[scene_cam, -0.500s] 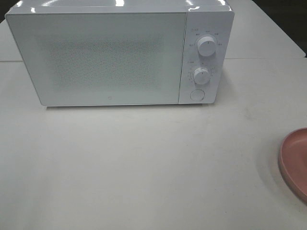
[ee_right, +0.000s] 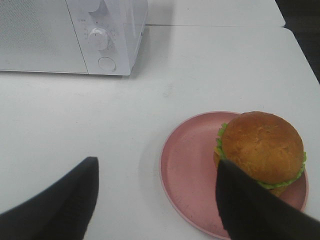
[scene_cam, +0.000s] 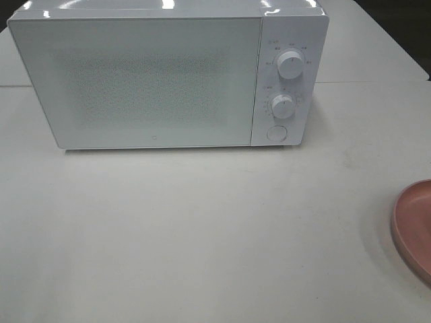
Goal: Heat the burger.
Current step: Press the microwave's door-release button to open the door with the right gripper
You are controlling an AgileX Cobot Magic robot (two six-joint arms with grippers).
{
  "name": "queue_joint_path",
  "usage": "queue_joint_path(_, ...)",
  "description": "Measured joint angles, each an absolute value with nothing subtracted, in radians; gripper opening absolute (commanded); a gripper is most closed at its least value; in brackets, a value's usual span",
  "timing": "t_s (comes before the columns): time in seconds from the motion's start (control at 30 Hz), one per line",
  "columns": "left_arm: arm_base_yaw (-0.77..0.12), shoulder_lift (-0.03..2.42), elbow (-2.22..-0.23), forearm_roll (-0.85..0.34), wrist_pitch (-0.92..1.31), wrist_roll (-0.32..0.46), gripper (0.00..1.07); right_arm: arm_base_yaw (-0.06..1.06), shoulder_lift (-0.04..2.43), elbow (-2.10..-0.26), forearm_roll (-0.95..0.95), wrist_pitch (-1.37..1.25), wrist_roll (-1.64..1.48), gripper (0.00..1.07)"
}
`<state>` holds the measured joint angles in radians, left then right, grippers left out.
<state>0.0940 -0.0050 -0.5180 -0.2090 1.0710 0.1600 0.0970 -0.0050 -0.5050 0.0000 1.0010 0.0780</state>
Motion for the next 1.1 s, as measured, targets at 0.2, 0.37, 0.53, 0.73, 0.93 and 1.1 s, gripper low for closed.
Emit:
queue_joint_path(0.2, 0.094, -0.005, -0.518, -0.209, 1.071, 0.160, 1.00, 0.097, 0.057, -0.543, 0.000, 0.990, 0.078, 0.67)
queue_joint_path(0.37, 0.094, -0.005, -0.518, -0.209, 1.071, 0.160, 1.00, 0.097, 0.164, -0.569, 0.000, 0.939, 0.078, 0.68)
queue_joint_path(0.53, 0.094, -0.005, -0.518, -0.209, 1.071, 0.160, 1.00, 0.097, 0.248, -0.573, 0.000, 0.884, 0.078, 0.74)
queue_joint_path(0.73, 0.094, -0.005, -0.518, -0.209, 1.071, 0.160, 1.00, 0.097, 0.395, -0.575, 0.000, 0.773, 0.078, 0.76)
queue_joint_path(0.93, 0.094, -0.005, -0.518, -0.209, 1.071, 0.160, 1.00, 0.097, 0.511, -0.575, 0.000, 0.663, 0.078, 0.77)
queue_joint_path(1.1, 0.094, -0.005, -0.518, -0.209, 1.071, 0.160, 1.00, 0.097, 0.605, -0.575, 0.000, 0.565, 0.078, 0.76)
